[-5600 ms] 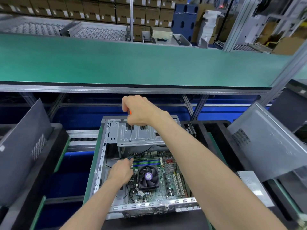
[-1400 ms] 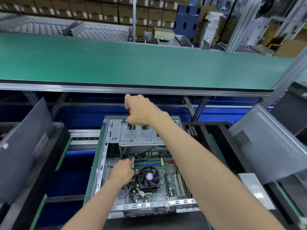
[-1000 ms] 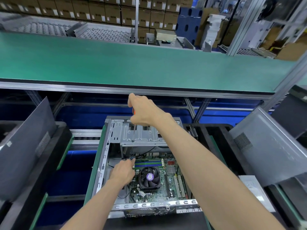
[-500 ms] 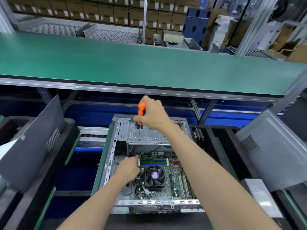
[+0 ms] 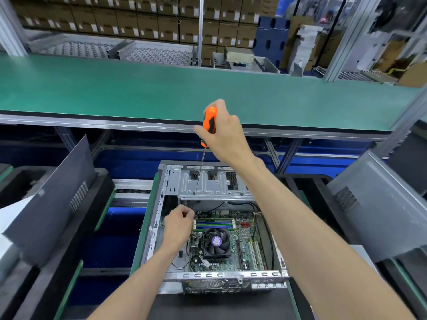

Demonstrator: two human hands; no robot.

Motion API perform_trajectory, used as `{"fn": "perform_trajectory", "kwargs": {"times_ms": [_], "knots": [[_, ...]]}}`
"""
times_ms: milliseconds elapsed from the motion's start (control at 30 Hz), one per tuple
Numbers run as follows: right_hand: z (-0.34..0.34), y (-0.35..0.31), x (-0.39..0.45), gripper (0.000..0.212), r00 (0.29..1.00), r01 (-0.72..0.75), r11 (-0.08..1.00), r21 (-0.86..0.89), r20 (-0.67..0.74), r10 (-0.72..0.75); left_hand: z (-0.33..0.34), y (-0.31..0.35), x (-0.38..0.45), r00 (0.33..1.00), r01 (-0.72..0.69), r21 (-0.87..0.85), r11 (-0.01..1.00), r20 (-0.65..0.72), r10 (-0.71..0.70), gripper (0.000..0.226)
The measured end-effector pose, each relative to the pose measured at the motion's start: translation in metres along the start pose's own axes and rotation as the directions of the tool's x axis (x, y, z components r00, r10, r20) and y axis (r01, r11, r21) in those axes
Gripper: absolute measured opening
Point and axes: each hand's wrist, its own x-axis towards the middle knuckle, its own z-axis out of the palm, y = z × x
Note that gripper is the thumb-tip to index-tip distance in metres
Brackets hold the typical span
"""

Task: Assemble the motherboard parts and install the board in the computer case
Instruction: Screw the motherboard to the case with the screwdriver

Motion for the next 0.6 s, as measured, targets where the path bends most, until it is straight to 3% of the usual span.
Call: {"fn": "perform_trajectory", "kwargs": {"times_ms": [67, 100, 167, 267, 400, 500, 600], "knots": [[-0.008, -0.011, 0.004, 0.033, 0.998, 0.046, 0.999, -0.009, -0.043, -0.046, 0.001, 0.008, -0.002, 0.993, -0.092, -0.034, 0.995, -0.083, 0.089, 0.005], [-0.012, -0.016, 0.005, 0.033, 0.996, 0.064, 0.998, -0.013, -0.065, -0.065, 0.002, 0.013, -0.001, 0.985, -0.143, -0.039, 0.989, -0.103, 0.138, 0.014], [-0.017, -0.026, 0.009, 0.032, 0.992, 0.092, 0.996, 0.006, -0.087, -0.091, 0.002, 0.025, 0.001, 0.967, -0.237, 0.031, 0.971, -0.088, 0.239, 0.023], [-0.018, -0.035, 0.009, 0.031, 0.991, 0.107, 0.994, 0.023, -0.089, -0.104, 0.004, 0.040, 0.009, 0.936, -0.345, 0.168, 0.924, -0.019, 0.352, 0.016], [-0.007, -0.029, -0.004, 0.030, 0.994, 0.031, 1.000, -0.005, -0.103, -0.031, 0.007, 0.042, 0.006, 0.933, -0.356, 0.191, 0.915, 0.017, 0.360, 0.033], [0.009, -0.013, -0.022, 0.022, 0.997, -0.071, 0.997, 0.025, -0.015, 0.071, 0.006, 0.052, 0.004, 0.936, -0.348, 0.143, 0.927, -0.007, 0.352, 0.031], [0.033, 0.007, -0.054, 0.019, 0.992, -0.100, 0.990, -0.098, 0.073, 0.107, 0.002, 0.072, 0.006, 0.923, -0.380, 0.023, 0.925, -0.055, 0.380, 0.036]]}}
